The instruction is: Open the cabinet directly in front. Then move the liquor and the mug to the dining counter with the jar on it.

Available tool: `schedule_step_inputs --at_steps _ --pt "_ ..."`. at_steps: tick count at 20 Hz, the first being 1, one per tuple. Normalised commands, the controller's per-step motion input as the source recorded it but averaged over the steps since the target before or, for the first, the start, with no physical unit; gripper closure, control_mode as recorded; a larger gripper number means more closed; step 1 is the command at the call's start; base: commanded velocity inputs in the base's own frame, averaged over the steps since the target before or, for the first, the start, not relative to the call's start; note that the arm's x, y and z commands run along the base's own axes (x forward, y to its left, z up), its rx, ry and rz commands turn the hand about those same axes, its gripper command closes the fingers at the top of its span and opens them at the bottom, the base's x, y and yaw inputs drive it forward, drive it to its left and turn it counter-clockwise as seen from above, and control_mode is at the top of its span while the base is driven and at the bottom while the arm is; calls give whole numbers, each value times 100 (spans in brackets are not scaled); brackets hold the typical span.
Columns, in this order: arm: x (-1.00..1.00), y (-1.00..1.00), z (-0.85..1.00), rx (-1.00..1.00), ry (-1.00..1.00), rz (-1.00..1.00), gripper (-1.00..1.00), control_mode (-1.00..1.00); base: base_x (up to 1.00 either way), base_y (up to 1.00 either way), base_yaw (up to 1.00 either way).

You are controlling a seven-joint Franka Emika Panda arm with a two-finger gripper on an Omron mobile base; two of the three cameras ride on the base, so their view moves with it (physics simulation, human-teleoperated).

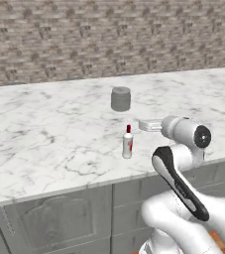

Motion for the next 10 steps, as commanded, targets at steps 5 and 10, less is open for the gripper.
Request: schedule_step_inputs --at_steps 5,10 --pt "-100 -56 -22 0 2 0 -100 -100 0 0 0" --pt "-100 -33 -52 -3 13 0 -100 -100 0 0 0"
